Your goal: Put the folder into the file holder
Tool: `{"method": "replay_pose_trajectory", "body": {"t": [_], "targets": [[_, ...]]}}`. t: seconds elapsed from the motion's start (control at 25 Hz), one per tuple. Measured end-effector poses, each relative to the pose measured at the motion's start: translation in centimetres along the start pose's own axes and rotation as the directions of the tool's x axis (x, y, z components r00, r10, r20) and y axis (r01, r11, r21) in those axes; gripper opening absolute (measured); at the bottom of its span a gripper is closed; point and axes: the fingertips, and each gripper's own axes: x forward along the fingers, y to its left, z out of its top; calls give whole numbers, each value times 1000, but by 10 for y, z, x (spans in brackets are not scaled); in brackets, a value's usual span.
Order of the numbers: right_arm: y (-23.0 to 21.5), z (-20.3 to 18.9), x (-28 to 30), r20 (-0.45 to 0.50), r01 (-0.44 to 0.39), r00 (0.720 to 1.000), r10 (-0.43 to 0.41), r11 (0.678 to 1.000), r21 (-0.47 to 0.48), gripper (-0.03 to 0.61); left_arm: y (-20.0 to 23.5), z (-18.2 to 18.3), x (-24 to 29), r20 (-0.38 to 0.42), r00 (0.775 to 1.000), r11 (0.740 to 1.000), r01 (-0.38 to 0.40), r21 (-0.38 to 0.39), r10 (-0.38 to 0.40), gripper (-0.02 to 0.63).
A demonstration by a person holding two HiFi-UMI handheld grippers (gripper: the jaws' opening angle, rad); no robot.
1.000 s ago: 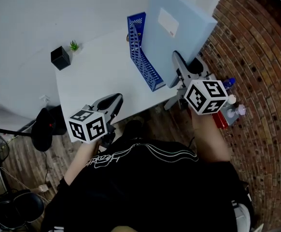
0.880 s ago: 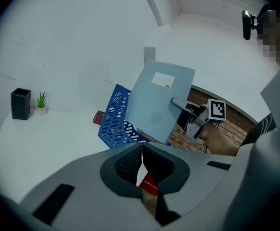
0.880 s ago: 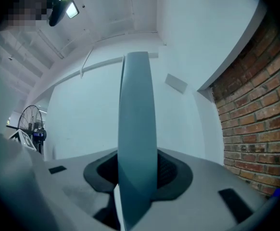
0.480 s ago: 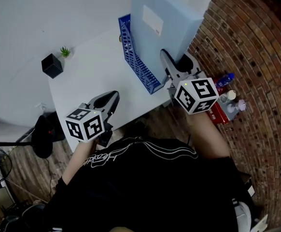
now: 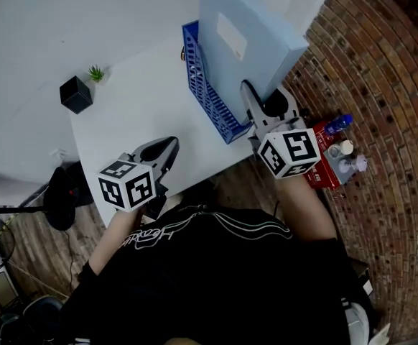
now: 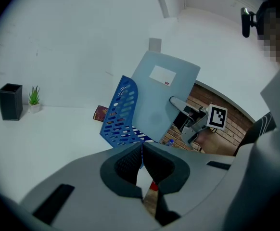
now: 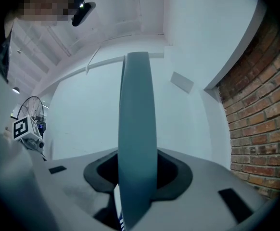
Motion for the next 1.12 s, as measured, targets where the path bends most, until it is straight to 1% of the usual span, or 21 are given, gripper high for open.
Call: {"method": "replay_pose_trajectory", "body": {"t": [0.32,0.76,1.12], "targets": [[1,-15,2,-7,3,1000,-3,1000,14,153,3,-2,2,-12,1000,1000,3,-4,-3,32],[-1,-40,1,-20,35,999,-35,999,23,155,8,-15,-2,-26,1000,1000,-1,-27,1,32],[2,-66,5,-66,54,996,-52,998,27,158,16,-21,0,-17,1000,998,12,-65,-13,32]]}}
